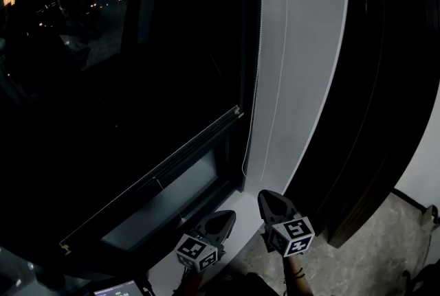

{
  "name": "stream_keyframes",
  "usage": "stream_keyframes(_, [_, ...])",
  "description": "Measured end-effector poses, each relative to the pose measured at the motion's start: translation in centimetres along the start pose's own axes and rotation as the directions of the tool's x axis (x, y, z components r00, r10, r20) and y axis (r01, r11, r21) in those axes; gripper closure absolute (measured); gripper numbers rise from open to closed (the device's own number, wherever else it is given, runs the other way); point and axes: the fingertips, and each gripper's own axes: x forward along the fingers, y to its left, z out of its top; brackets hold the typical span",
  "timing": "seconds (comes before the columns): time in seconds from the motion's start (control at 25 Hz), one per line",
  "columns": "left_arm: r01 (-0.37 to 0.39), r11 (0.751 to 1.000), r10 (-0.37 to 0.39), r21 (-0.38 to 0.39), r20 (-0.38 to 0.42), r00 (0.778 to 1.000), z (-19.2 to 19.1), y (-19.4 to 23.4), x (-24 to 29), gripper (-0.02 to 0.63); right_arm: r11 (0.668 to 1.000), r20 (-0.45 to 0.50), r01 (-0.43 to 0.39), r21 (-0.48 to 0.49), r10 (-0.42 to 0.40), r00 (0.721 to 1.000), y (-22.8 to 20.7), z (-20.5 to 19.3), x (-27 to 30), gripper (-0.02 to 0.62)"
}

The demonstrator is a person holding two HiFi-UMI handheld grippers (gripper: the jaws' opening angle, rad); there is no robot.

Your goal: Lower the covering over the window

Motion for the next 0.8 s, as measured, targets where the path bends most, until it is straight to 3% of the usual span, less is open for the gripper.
stream_keyframes(0.24, [-0.016,0.999,0.016,-0.035,0.001,1.000,-0.5,2.3,1.6,0.606,0.999,0.035,0.010,-0.030,-0.009,0.999,-2.9,2.8,4.7,0.578])
stream_keyframes(0.44, [-0.045,0.998,0.045,-0.036,0.017,0.999,-0.4,5.2,4.0,0.605,0.999,0.044,-0.038,-0.036,0.040,0.998,-4.3,6.4,9.7,0.531])
stream_keyframes(0.8, [-0.073,0.997,0.073,0.007,0.043,0.996,2.5,9.3,10.1,0.604,0.994,0.012,-0.028,-0.106,0.029,1.000,-10.1,8.6,18.0,0.529])
